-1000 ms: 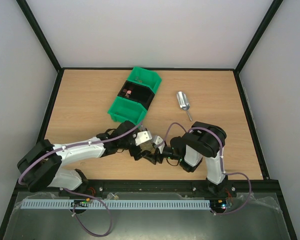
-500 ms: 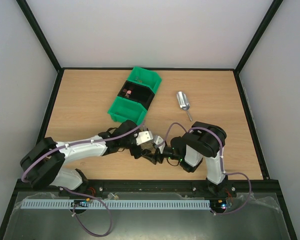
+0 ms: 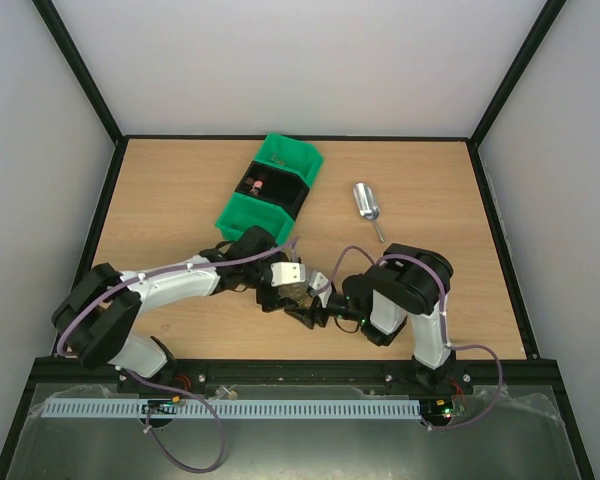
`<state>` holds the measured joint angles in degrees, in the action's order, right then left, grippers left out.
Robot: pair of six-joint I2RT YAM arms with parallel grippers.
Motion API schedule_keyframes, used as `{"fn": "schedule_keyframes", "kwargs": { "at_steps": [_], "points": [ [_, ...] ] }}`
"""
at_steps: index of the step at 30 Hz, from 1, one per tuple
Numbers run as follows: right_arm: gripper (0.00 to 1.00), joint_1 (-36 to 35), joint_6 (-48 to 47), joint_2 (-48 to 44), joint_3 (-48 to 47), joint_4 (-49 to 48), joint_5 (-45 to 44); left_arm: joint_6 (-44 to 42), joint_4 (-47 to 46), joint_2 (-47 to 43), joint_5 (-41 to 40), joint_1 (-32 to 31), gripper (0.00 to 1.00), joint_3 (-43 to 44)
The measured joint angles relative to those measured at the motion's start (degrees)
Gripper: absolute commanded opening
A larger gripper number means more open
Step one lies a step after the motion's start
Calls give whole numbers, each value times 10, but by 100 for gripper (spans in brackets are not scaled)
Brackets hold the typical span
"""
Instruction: Pack the candies
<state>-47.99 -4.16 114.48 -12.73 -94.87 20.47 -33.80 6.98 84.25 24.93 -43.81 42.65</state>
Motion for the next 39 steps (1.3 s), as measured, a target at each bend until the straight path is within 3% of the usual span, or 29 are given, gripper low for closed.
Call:
{"fn": "schedule_keyframes", "kwargs": {
  "at_steps": [5,11,14,20,26,39],
  "points": [
    [33,0,-7,0,0,1,0,-63,33,9,30,19,64,15],
    [80,-1,-9,-5,1,5,1,-98,54,9,54,31,66,17],
    [98,-3,-10,-23,9,19,0,-101,56,9,62,31,67,17],
    [99,-3,-11,-111,42,48,23,-153,71,1,59,37,71,11],
    [99,-2,-21,-236,47,156,39,-156,70,-6,58,38,99,5],
    [98,51,-33,-502,-5,472,44,-88,161,-81,44,49,99,48]
  ]
}}
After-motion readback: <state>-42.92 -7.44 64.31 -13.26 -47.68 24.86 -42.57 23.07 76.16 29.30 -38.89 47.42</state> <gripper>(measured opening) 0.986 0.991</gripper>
